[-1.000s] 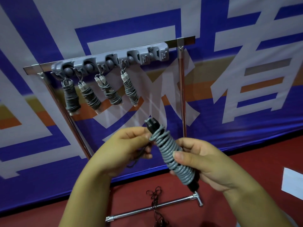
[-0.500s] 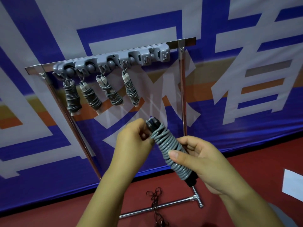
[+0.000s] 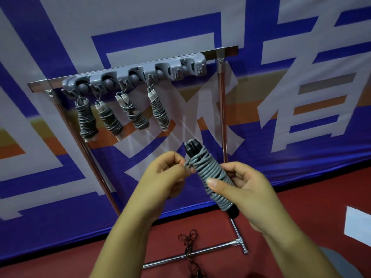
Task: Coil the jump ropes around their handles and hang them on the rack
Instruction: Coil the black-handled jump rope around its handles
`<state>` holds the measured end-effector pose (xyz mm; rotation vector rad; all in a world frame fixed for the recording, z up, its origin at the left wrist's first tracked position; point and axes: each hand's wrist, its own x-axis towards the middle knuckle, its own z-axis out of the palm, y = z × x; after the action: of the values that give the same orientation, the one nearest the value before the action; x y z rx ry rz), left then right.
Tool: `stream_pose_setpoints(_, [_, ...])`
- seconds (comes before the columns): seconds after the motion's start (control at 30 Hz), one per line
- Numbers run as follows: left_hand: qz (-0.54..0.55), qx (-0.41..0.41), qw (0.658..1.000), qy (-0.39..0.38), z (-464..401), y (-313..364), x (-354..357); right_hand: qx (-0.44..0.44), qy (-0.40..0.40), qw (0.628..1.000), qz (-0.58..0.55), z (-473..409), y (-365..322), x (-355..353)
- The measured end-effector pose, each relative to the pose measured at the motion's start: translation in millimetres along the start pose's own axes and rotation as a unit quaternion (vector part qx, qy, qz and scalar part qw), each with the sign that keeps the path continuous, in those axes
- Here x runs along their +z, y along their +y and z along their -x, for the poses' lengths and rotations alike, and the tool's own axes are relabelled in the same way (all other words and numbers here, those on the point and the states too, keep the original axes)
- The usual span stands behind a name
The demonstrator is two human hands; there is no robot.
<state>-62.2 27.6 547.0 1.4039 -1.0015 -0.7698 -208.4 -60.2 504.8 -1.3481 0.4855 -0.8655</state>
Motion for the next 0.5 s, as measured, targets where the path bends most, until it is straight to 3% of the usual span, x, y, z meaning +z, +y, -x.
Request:
stream_pose_setpoints(0.17, [-0.049,-0.006,0.999,0.016,3.3,-5.1,0.5,-0.020,0.037,0.999,0.034,-3.2,8.7,-1.6])
stream_pose_setpoints(0.3, [-0.106,-0.014,0.994,0.017,5.6,-12.0,1.8,-0.055,0.095,0.985,0.135,-10.0,13.6,-7.1])
stream_pose_setpoints(0.5, [-0.267,0.075,0.957,0.086,8.9,-21.0,9.5,-0.069,0.116,0.957,0.258,-10.2,18.6,-3.9])
